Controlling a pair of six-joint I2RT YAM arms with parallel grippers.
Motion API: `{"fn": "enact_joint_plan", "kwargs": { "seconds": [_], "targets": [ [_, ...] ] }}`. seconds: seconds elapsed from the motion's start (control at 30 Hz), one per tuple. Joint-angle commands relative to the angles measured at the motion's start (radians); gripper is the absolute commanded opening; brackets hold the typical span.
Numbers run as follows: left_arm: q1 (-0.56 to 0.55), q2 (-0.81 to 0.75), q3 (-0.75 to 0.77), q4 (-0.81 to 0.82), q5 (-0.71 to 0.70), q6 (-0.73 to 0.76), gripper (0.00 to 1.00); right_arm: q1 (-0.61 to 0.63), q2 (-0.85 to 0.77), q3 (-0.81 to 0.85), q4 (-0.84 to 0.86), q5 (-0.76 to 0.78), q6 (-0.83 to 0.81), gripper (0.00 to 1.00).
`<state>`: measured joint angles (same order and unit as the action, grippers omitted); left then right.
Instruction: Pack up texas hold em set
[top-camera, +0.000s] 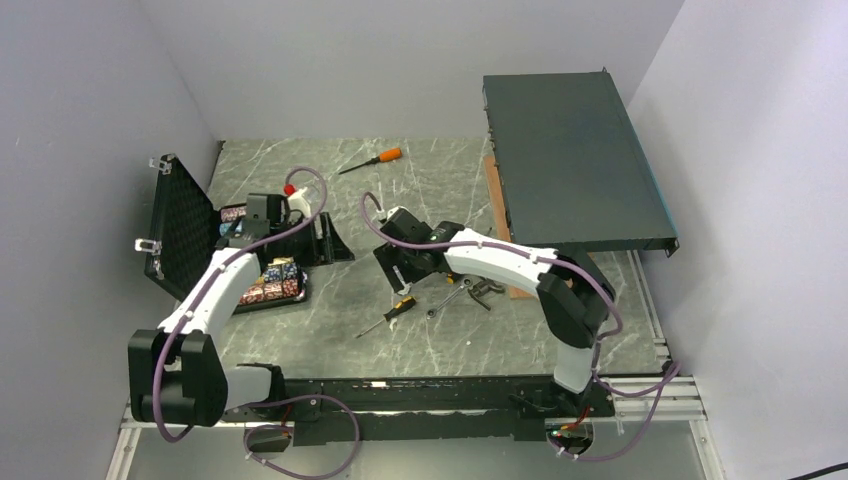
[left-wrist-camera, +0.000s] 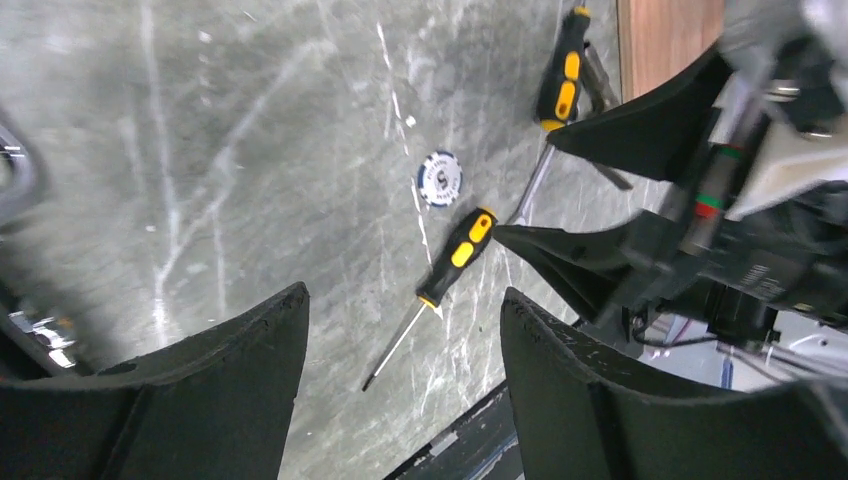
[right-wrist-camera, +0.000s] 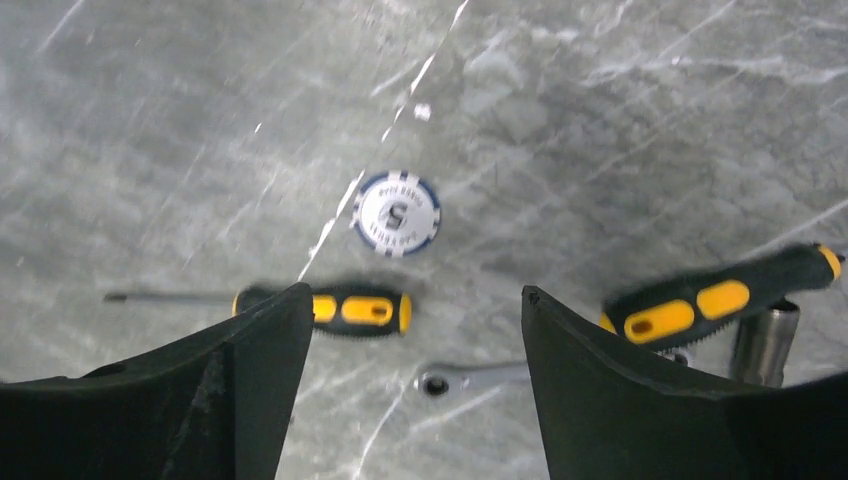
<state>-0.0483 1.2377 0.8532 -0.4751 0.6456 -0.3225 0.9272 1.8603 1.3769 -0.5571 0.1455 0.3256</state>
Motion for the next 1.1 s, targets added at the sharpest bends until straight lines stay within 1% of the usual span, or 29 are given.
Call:
{"fn": "enact_joint_plan", "kwargs": {
  "seconds": [0.0, 0.03, 0.13, 0.3, 0.43, 0.6, 0.7, 0.77, 0.87, 1.07],
  "targets": [
    [-0.108, 0.027, 0.033, -0.023, -0.069, 0.034, 0.72, 0.014, -0.19, -0.041, -0.017, -0.04, 0.001, 0.8],
    [-0.138, 0.036, 0.037, -0.031, -0.091, 0.035, 0.72, 0.014, -0.234, -0.058, -0.004, -0.054, -0.003, 0.8],
    [-0.238, 0.074, 0.058, -0.065, -0.225, -0.003, 0.7, 0.018, -0.386, -0.118, 0.035, -0.069, -0.005, 0.82],
    [-0.421, 0.202, 0.126, -0.118, -0.449, -0.16, 0.64, 0.018, -0.68, -0.203, 0.05, -0.003, 0.002, 0.87],
    [-0.568, 0.36, 0.275, -0.208, -0.624, -0.282, 0.63, 0.017, -0.856, -0.226, 0.026, 0.03, -0.018, 0.91],
    [-0.717, 0.558, 0.485, -0.341, -0.807, -0.38, 0.64, 0.014, -0.998, -0.226, -0.026, 0.071, -0.044, 0.94],
    [-0.747, 0.639, 0.583, -0.407, -0.846, -0.403, 0.64, 0.015, -1.062, -0.237, -0.041, 0.072, -0.046, 0.94],
    [-0.752, 0.667, 0.61, -0.42, -0.853, -0.411, 0.65, 0.015, -1.099, -0.252, -0.046, 0.069, -0.045, 0.95],
    [-0.752, 0.681, 0.613, -0.408, -0.839, -0.408, 0.68, 0.015, -1.14, -0.269, -0.055, 0.063, -0.048, 0.96],
    [-0.75, 0.713, 0.604, -0.397, -0.811, -0.403, 0.7, 0.015, -1.174, -0.286, -0.072, 0.074, -0.067, 0.97]
  ]
}}
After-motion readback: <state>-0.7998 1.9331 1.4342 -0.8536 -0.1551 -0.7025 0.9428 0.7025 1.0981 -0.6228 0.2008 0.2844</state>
